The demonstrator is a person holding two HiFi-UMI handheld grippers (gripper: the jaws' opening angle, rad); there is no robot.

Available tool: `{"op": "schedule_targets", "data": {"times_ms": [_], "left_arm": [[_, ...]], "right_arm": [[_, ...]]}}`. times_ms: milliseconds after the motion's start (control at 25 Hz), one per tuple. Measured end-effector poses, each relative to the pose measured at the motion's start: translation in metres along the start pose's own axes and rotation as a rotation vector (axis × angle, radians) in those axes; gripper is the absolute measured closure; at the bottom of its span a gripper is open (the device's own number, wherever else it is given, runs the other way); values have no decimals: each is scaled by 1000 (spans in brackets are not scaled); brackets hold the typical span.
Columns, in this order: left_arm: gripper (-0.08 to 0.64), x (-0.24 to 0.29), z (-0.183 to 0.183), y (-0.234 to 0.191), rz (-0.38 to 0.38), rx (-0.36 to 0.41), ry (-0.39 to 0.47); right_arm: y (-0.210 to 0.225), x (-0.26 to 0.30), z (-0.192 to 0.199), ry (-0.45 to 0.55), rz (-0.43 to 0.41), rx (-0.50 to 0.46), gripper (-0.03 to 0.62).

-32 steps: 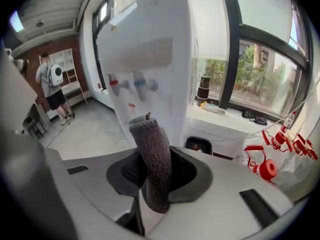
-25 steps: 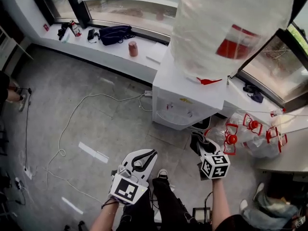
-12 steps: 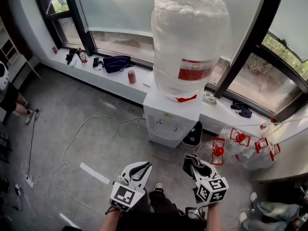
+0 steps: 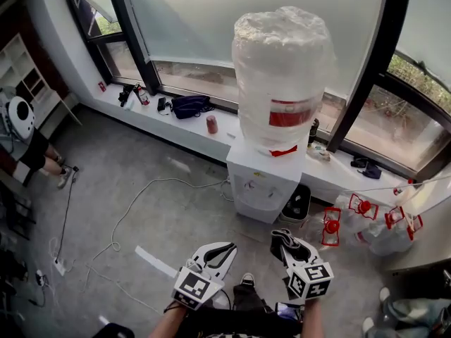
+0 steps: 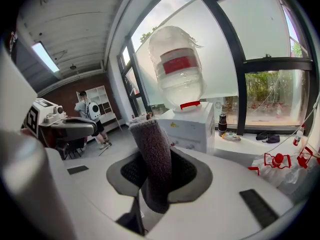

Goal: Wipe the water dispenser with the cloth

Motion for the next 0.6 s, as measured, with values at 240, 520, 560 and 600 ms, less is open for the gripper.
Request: {"op": "schedule_targets", "data": {"times_ms": [240, 520, 560, 600], "left_arm": [[531, -31, -10, -20, 19, 49, 48], [531, -106, 21, -53, 35, 68, 82], [531, -117, 27, -57, 41, 70, 85], [531, -128, 32, -61, 49, 73, 87]], "right_arm": [[-34, 1, 0, 43, 27, 13, 485], [-115, 3, 28, 97, 50, 64, 485], [-127, 3, 33, 105, 54, 71, 484], [-139, 3, 38, 113, 59, 76, 485]]}}
Point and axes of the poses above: the fingertips, and each gripper's own axes: x forward along the fingers, y to its right, z out of its underside, the point moved 4 cm from there along -x, backward along the fingers, and after that the axes turned 11 degrees about x, right-handed, at the moved point
